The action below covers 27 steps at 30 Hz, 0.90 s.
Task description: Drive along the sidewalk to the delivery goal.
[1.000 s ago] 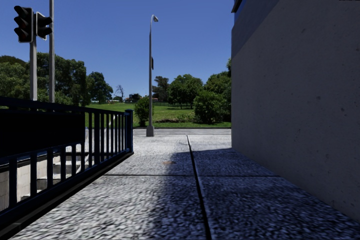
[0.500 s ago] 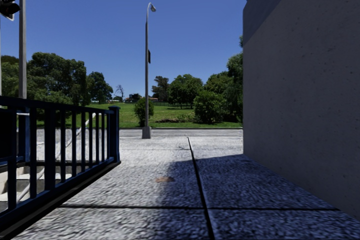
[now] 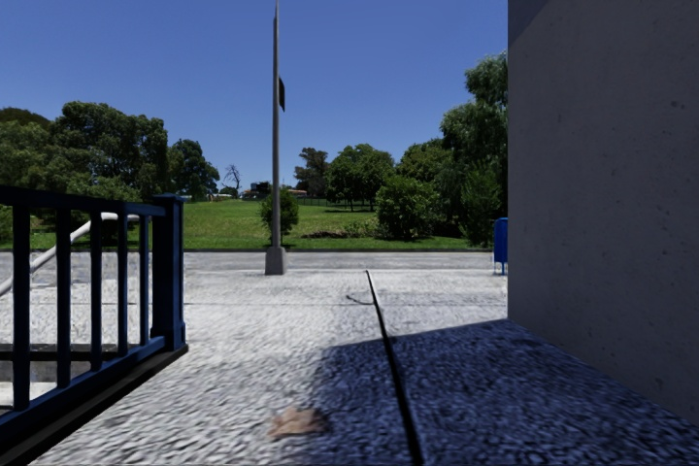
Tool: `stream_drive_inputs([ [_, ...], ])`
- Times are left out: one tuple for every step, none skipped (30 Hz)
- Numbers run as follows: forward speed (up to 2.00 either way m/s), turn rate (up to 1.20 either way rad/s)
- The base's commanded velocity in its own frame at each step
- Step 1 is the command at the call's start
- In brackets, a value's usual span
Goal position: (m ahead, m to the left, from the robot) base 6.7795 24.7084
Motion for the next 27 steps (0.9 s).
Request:
stream_drive_inputs([
  [2.0, 0.0],
  [2.0, 0.0],
  [2.0, 0.0],
  [2.0, 0.0],
  [2.0, 0.0],
  [2.0, 0.0],
  [2.0, 0.0],
  [2.0, 0.0],
  [2.0, 0.0],
  [2.0, 0.0],
  [2.0, 0.15],
  [2.0, 0.28],
  [2.0, 0.31],
  [2.0, 0.31],
  [2.0, 0.35],
  [2.0, 0.4],
  [2.0, 0.46],
  [2.0, 0.48],
  [2.0, 0.48],
  [2.0, 0.54],
  [2.0, 0.58],
  [2.0, 0.59],
  [2.0, 0.59],
  [2.0, 0.59],
  [2.0, 0.59],
  [2.0, 0.59],
  [2.0, 0.59],
])
